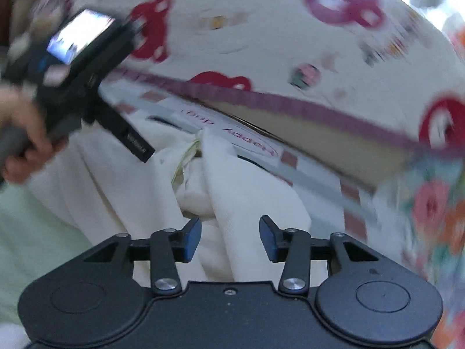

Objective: Fold clothes

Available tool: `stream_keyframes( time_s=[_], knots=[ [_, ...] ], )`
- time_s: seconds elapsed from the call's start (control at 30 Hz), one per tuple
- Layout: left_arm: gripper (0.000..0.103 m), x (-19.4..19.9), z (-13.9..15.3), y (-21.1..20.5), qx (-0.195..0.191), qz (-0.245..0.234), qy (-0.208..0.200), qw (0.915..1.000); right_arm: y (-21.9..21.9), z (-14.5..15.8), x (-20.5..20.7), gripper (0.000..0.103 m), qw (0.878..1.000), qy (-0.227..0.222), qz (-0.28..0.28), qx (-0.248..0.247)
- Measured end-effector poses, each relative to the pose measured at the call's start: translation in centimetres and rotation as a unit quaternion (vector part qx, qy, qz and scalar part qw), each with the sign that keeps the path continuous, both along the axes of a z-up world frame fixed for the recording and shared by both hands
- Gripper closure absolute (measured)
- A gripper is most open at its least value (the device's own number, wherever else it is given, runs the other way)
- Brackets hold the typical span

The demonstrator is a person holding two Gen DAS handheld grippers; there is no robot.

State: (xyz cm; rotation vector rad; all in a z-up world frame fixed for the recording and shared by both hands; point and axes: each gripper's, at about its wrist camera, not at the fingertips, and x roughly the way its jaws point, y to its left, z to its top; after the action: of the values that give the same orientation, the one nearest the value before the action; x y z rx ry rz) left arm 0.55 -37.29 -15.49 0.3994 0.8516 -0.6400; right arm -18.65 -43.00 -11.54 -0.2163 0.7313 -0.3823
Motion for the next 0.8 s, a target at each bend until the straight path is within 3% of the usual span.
stream_keyframes(
  time_s=[0.07, 0.17, 0.27, 0.37, 0.4, 0.43, 0.47, 0.5, 0.53, 0.63, 0.8],
  knots=[
    [0.023, 0.5, -0.2, 0.7, -0.011, 0.008, 0.022, 0.9997, 0.0, -1.0, 1.6, 0.054, 1.0, 0.014, 0.011, -0.016],
    [0.017, 1.1, -0.4, 1.0, -0.013, 0.003, 0.053, 0.9985, -1.3, -1.8, 3.6, 0.054, 1.0, 0.018, -0.008, 0.004],
    [0.003, 1.5, -1.0, 0.7, -0.008, -0.007, 0.088, 0.996, -2.3, -2.8, 5.1, 0.043, 0.999, 0.032, -0.031, 0.019],
    [0.003, 1.9, -1.9, 0.3, -0.003, -0.005, 0.113, 0.9935, -2.8, -4.9, 5.9, 0.04, 0.997, 0.064, -0.039, -0.004],
    [0.01, 1.9, -2.1, 0.3, 0.001, -0.004, 0.11, 0.994, -2.8, -5.5, 6.0, 0.045, 0.997, 0.07, -0.04, -0.014],
    [0.04, 1.8, -2.2, 0.3, 0.005, -0.003, 0.104, 0.9946, -3.0, -5.7, 6.0, 0.054, 0.996, 0.07, -0.043, -0.018],
    [0.054, 1.8, -2.0, 0.6, 0.008, -0.001, 0.097, 0.9953, -3.4, -5.4, 5.6, 0.09, 0.997, 0.059, -0.047, -0.01],
    [0.07, 1.7, -1.8, 1.0, 0.01, 0.001, 0.09, 0.9959, -3.9, -4.8, 5.2, 0.098, 0.998, 0.043, -0.05, 0.005],
    [0.086, 1.7, -1.3, 1.8, -0.001, 0.0, 0.091, 0.9959, -4.4, -3.9, 4.5, 0.098, 0.998, 0.022, -0.055, 0.021],
    [0.099, 1.7, 0.8, 4.9, -0.045, 0.006, 0.096, 0.9943, -5.6, -0.2, 1.7, 0.099, 0.995, -0.045, -0.077, 0.043],
    [0.103, 0.5, 5.5, 11.0, -0.105, -0.002, 0.072, 0.9919, -8.2, 6.0, -4.5, 0.1, 0.981, -0.129, -0.133, 0.062]
  ],
)
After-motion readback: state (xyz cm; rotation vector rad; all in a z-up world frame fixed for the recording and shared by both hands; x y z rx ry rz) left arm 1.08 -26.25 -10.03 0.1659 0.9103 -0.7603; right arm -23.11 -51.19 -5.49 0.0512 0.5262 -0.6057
